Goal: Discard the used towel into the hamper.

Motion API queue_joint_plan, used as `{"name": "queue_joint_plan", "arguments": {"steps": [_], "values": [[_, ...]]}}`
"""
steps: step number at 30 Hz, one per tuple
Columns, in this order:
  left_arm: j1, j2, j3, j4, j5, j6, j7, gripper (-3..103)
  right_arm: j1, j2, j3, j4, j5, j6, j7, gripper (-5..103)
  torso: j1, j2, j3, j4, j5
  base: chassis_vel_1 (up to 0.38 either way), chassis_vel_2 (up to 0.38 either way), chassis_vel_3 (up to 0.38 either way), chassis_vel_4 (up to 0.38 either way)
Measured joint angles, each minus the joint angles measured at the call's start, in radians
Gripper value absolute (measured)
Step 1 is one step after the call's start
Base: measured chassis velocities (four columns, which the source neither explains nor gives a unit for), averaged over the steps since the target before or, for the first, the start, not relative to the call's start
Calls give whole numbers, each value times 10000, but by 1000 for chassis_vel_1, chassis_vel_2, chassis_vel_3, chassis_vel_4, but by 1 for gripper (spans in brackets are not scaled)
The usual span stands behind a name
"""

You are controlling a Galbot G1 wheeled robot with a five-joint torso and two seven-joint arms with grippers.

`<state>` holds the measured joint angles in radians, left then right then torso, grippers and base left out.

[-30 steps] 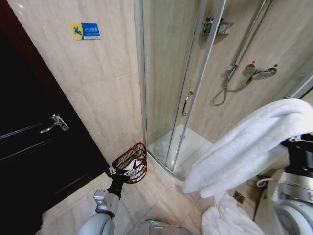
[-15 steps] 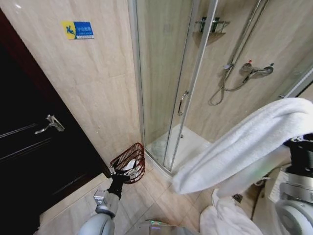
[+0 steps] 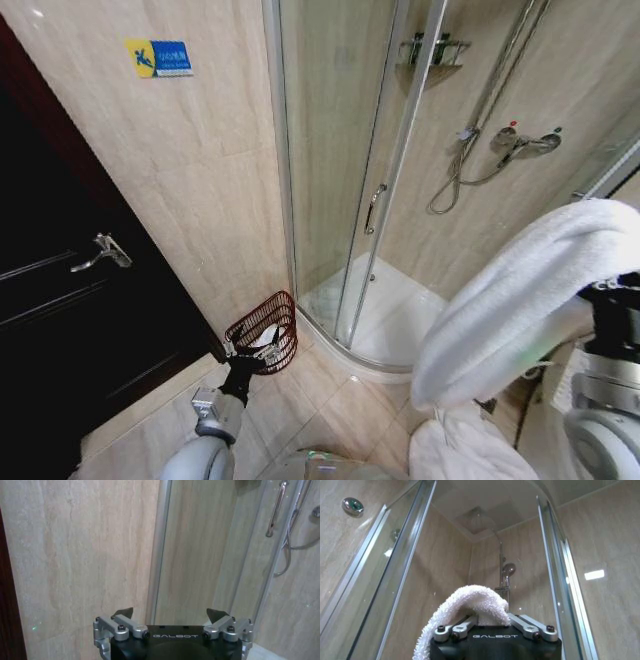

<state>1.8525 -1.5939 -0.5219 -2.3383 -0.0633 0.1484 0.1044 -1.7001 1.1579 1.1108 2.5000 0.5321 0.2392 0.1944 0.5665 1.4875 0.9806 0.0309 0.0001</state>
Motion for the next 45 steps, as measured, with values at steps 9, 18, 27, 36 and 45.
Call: {"name": "queue_joint_plan", "arguments": {"steps": [9,18,27,36,45], "values": [[1,1,0,0,0,0,0,99,7,35,10,0,6,108,-20,8,-1,27,8,0,-3,112,-111,-140,129],[0,1,0,0,0,0,0,99,13,72,-13,0,24,123,-86,8,25,35,23,-1,0,39,-43,-53,52],[0,0,0,0,0,0,0,99,98,70,-15,0,42,309,-93,8,20,37,23,1,-2,17,-23,-13,28],[2,0,0,0,0,0,0,99,108,91,-18,0,-27,318,-159,8,14,45,21,0,-1,44,-29,-41,31],[0,0,0,0,0,0,0,99,74,76,-133,0,-45,684,-825,8,160,373,194,-2,-2,0,0,0,0]]}}
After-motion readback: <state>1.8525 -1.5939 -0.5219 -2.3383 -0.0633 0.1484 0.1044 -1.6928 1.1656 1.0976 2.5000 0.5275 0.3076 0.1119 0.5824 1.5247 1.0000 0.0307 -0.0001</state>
